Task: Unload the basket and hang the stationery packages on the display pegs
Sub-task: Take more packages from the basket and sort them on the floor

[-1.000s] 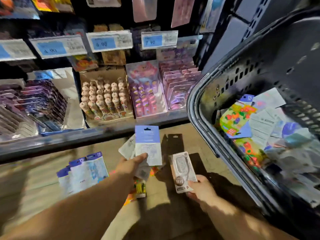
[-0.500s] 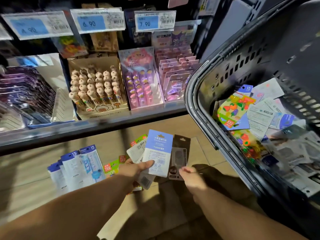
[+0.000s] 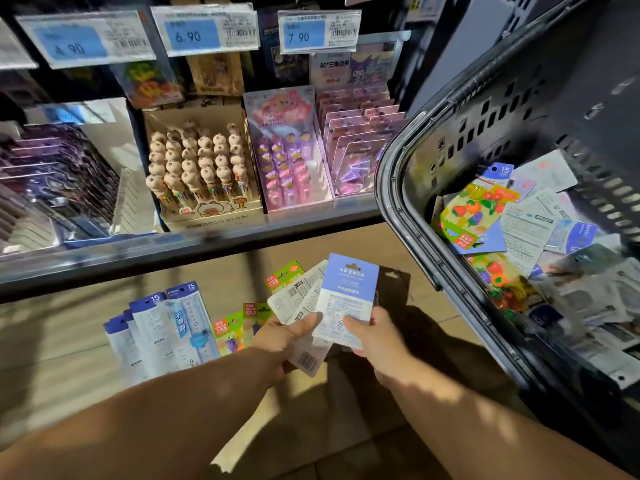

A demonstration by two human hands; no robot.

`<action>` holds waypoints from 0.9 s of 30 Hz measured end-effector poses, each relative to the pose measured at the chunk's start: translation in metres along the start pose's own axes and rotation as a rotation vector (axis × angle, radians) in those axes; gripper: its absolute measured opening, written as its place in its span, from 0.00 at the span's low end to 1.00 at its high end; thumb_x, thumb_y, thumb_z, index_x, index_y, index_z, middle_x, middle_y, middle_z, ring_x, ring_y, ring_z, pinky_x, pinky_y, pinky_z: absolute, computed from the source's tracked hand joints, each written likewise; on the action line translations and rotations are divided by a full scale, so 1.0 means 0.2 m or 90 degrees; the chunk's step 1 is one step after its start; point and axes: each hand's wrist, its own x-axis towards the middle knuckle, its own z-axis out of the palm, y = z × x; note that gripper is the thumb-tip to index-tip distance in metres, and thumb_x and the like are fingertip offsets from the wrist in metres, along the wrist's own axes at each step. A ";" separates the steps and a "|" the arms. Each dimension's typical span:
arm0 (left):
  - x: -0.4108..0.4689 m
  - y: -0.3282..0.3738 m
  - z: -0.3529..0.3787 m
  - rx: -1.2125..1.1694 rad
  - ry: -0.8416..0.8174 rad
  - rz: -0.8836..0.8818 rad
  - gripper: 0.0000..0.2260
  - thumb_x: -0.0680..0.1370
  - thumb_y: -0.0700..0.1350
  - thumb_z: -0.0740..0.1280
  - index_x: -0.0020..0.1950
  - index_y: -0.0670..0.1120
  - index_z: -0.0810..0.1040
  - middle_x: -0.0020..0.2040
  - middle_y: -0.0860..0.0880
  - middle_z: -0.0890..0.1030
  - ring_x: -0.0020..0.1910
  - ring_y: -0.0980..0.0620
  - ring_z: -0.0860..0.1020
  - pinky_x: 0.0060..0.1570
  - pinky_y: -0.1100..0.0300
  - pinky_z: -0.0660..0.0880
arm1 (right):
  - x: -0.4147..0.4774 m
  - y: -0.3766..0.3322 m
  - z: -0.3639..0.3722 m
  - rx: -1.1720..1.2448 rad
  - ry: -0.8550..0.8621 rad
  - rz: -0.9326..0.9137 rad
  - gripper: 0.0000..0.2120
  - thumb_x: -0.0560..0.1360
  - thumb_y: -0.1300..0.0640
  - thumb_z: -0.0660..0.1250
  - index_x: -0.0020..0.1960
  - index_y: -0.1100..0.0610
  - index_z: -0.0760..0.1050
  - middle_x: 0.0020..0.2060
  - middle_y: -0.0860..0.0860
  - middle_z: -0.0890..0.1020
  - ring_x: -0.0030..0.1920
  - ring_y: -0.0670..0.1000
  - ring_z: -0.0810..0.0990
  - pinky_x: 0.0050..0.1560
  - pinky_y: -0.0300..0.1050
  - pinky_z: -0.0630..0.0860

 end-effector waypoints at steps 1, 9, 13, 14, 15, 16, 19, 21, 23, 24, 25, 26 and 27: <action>0.01 0.01 -0.01 -0.006 0.016 0.005 0.13 0.69 0.41 0.77 0.52 0.50 0.82 0.50 0.45 0.86 0.47 0.42 0.83 0.50 0.46 0.79 | 0.01 0.00 -0.01 0.013 0.020 -0.007 0.11 0.77 0.63 0.67 0.58 0.58 0.71 0.53 0.54 0.81 0.46 0.48 0.81 0.34 0.38 0.75; 0.06 0.06 -0.06 -0.024 0.055 0.032 0.06 0.76 0.37 0.71 0.50 0.45 0.80 0.45 0.45 0.84 0.31 0.53 0.84 0.27 0.61 0.79 | 0.01 -0.01 -0.04 0.000 0.062 -0.002 0.10 0.75 0.65 0.63 0.47 0.51 0.76 0.49 0.55 0.84 0.51 0.58 0.82 0.56 0.58 0.79; 0.06 0.05 -0.02 -0.022 0.026 0.036 0.14 0.75 0.40 0.72 0.60 0.42 0.79 0.51 0.43 0.85 0.46 0.45 0.85 0.46 0.52 0.80 | -0.01 -0.02 0.01 -0.020 0.013 -0.016 0.10 0.72 0.66 0.62 0.49 0.54 0.75 0.49 0.55 0.84 0.53 0.59 0.82 0.60 0.62 0.76; 0.06 0.05 -0.01 -0.030 0.019 0.040 0.13 0.76 0.40 0.71 0.60 0.43 0.79 0.50 0.44 0.86 0.46 0.45 0.85 0.45 0.51 0.81 | -0.02 -0.04 0.02 -0.011 -0.002 -0.021 0.11 0.74 0.68 0.61 0.51 0.55 0.75 0.49 0.54 0.84 0.54 0.58 0.82 0.60 0.60 0.76; 0.06 0.05 0.01 -0.043 0.011 0.040 0.12 0.76 0.40 0.71 0.59 0.43 0.79 0.47 0.45 0.86 0.43 0.46 0.85 0.43 0.51 0.81 | -0.03 -0.05 0.02 -0.001 -0.020 -0.024 0.12 0.75 0.69 0.61 0.54 0.56 0.74 0.50 0.53 0.84 0.54 0.57 0.82 0.59 0.57 0.77; 0.06 0.04 0.02 -0.056 0.007 0.034 0.11 0.76 0.39 0.71 0.57 0.44 0.79 0.45 0.46 0.86 0.42 0.46 0.85 0.41 0.50 0.82 | -0.04 -0.06 0.03 0.008 -0.039 -0.027 0.12 0.76 0.69 0.60 0.57 0.58 0.73 0.50 0.53 0.84 0.53 0.55 0.82 0.56 0.53 0.78; 0.04 0.04 0.06 -0.075 0.007 0.030 0.10 0.76 0.39 0.71 0.56 0.44 0.79 0.40 0.46 0.86 0.40 0.46 0.85 0.43 0.48 0.80 | -0.07 -0.10 0.03 0.035 -0.071 -0.049 0.11 0.77 0.67 0.62 0.57 0.57 0.72 0.51 0.53 0.84 0.53 0.54 0.82 0.55 0.52 0.77; 0.03 0.05 0.07 -0.079 -0.004 0.041 0.10 0.77 0.39 0.69 0.57 0.45 0.79 0.42 0.46 0.86 0.39 0.47 0.85 0.42 0.50 0.80 | -0.09 -0.12 0.03 0.058 -0.094 -0.062 0.08 0.78 0.64 0.64 0.56 0.56 0.72 0.51 0.53 0.84 0.50 0.50 0.83 0.51 0.46 0.79; 0.01 0.06 0.08 -0.086 -0.014 0.047 0.08 0.78 0.39 0.69 0.56 0.46 0.79 0.44 0.45 0.86 0.40 0.47 0.85 0.38 0.52 0.81 | -0.11 -0.14 0.03 0.047 -0.111 -0.078 0.05 0.79 0.59 0.64 0.54 0.55 0.70 0.49 0.52 0.83 0.45 0.45 0.82 0.40 0.35 0.78; 0.00 0.07 0.09 -0.091 -0.013 0.044 0.07 0.78 0.39 0.69 0.55 0.46 0.79 0.46 0.45 0.86 0.41 0.46 0.85 0.38 0.52 0.81 | -0.12 -0.15 0.04 0.031 -0.105 -0.085 0.04 0.79 0.56 0.64 0.52 0.53 0.69 0.48 0.52 0.82 0.45 0.45 0.82 0.38 0.33 0.77; -0.01 0.07 0.09 -0.095 -0.011 0.042 0.06 0.78 0.39 0.69 0.54 0.47 0.79 0.48 0.44 0.86 0.43 0.45 0.84 0.39 0.51 0.81 | -0.12 -0.15 0.04 0.012 -0.093 -0.099 0.06 0.79 0.52 0.64 0.50 0.51 0.68 0.48 0.53 0.82 0.46 0.47 0.82 0.39 0.36 0.77; -0.01 0.08 0.09 -0.097 -0.005 0.040 0.06 0.77 0.39 0.69 0.54 0.47 0.78 0.49 0.43 0.85 0.45 0.44 0.84 0.42 0.50 0.80 | -0.11 -0.14 0.05 -0.017 -0.073 -0.114 0.08 0.78 0.46 0.65 0.49 0.48 0.67 0.49 0.54 0.82 0.49 0.51 0.82 0.44 0.42 0.79; -0.02 0.08 0.10 -0.098 0.002 0.039 0.07 0.77 0.39 0.70 0.54 0.46 0.78 0.50 0.43 0.85 0.46 0.43 0.83 0.44 0.49 0.80 | -0.11 -0.14 0.06 -0.049 -0.054 -0.128 0.12 0.75 0.39 0.65 0.47 0.44 0.66 0.49 0.55 0.82 0.52 0.55 0.81 0.49 0.51 0.79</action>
